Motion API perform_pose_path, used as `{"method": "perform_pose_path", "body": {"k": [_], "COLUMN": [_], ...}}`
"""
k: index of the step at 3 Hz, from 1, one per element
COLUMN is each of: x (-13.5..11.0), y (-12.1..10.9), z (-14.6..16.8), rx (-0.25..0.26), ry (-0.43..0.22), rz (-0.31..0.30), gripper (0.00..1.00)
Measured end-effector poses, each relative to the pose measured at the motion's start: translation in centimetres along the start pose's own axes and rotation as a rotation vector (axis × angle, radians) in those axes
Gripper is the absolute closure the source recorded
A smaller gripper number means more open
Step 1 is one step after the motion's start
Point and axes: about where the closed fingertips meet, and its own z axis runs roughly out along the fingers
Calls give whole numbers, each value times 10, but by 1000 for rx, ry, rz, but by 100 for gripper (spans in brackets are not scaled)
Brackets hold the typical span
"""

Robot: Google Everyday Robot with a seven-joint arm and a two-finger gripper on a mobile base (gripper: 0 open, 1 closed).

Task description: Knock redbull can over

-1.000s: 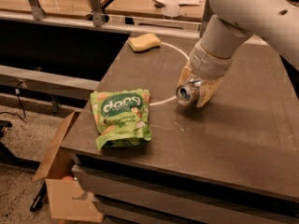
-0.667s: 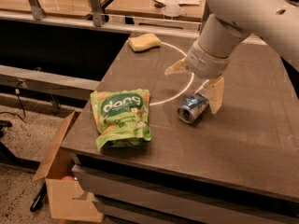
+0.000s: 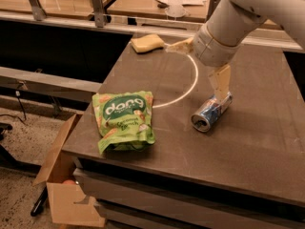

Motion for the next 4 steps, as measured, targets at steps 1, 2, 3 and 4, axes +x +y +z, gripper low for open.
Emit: {"method": "perform_pose_path", "body": {"k": [1,2,3,4], "x": [4,8,22,50], "y": [-6,-9,-20,-29], "z": [-12,-29,-71,-115], "rx": [59,140,414,601], "ry": [14,25,-14,78], "rz": [36,94,253,321], "gripper": [0,0,0,0]}}
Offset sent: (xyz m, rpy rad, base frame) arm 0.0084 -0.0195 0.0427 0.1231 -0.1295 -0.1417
